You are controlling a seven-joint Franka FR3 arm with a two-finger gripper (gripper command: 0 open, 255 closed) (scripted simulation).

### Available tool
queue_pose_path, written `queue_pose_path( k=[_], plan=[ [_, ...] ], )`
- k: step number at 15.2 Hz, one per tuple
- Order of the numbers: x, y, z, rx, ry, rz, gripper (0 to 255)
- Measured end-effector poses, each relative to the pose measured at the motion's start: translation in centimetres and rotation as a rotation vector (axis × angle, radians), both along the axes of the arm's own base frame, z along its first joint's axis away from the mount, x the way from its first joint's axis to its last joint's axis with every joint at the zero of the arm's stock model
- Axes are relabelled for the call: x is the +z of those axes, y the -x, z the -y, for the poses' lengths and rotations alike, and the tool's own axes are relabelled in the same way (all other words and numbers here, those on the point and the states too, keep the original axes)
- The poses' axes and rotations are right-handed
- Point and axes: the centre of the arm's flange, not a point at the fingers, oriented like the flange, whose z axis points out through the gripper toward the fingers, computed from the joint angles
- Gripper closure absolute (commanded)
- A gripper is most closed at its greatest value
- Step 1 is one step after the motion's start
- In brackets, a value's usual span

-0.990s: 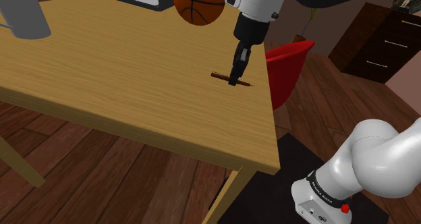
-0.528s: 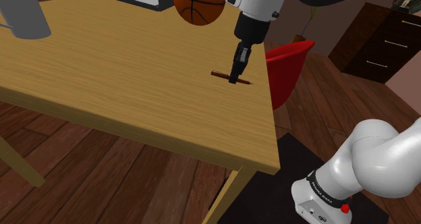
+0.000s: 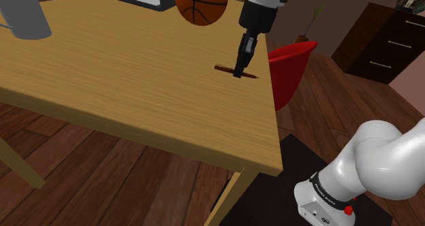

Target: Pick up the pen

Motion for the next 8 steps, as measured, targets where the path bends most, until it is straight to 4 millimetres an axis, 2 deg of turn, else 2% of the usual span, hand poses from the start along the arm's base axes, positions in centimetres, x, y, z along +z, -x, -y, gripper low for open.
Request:
queue_pose_path(
  k=[8],
  plan=[
    [4.1,0.0,0.1,0.0,0.0,0.0,255]
  ],
)
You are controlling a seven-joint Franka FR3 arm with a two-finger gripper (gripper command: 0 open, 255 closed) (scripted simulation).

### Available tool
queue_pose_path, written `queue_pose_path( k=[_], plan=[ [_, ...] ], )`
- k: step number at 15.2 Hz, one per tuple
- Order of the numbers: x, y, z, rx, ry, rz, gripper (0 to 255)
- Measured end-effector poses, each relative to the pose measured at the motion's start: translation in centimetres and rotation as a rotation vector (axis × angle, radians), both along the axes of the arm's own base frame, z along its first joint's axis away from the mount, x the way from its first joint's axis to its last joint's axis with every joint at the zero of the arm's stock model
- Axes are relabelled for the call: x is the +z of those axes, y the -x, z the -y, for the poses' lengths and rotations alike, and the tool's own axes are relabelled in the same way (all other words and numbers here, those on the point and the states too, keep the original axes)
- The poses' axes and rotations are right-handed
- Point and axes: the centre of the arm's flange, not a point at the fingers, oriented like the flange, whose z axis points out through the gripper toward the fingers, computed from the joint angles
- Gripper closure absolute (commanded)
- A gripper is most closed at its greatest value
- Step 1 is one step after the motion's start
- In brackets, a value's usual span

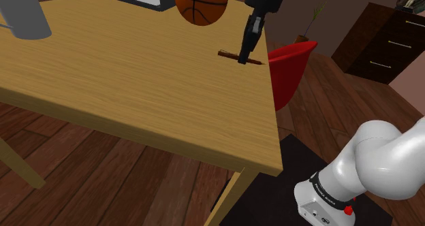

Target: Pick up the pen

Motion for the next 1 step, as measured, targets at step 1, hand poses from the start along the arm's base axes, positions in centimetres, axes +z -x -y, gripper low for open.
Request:
queue_pose_path(
  k=[1],
  plan=[
    [0.34,0.03,-0.05,0.0,0.0,0.0,255]
  ],
)
